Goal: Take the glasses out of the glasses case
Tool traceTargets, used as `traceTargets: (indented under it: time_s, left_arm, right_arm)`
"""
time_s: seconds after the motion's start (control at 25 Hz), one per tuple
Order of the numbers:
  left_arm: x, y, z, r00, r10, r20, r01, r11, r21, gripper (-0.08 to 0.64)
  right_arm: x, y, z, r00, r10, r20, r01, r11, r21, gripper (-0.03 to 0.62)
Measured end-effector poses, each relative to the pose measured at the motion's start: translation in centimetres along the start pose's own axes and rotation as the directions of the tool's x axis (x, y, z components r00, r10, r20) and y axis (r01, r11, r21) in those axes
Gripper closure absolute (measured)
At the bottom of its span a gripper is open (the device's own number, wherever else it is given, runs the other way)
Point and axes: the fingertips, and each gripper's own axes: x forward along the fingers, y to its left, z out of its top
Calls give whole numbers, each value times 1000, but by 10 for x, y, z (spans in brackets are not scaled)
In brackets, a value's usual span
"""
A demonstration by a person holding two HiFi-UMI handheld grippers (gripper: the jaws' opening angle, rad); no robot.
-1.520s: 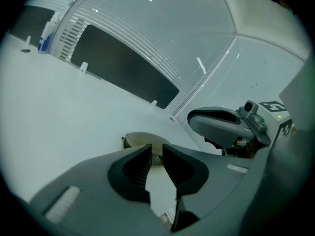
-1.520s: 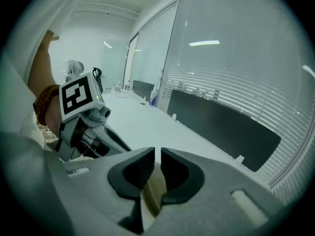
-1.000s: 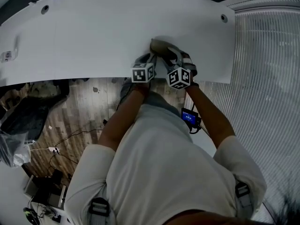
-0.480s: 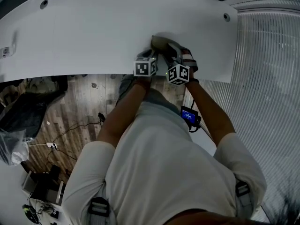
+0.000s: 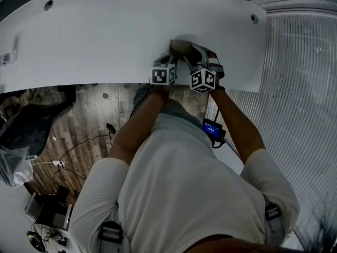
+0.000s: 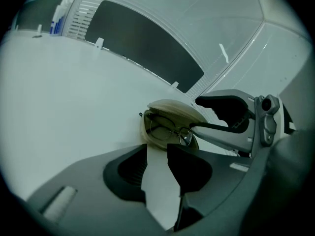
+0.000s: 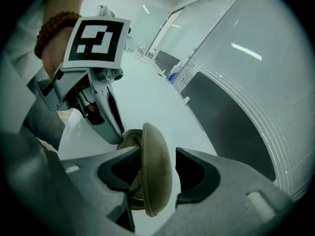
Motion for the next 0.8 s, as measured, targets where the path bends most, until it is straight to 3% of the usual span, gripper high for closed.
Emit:
traceTargets:
  time_s: [0.4, 0.8]
  left_arm:
    - [-2, 0, 0, 1000, 4, -16, -4, 1000, 5, 431]
    - [-1, -1, 0, 1000, -2, -26, 2, 1000, -1, 431]
  right_arm:
    - [1, -48, 0, 998, -55, -3, 55, 997, 47, 383]
    - [25, -80, -11, 999, -32, -34, 33, 998, 45, 388]
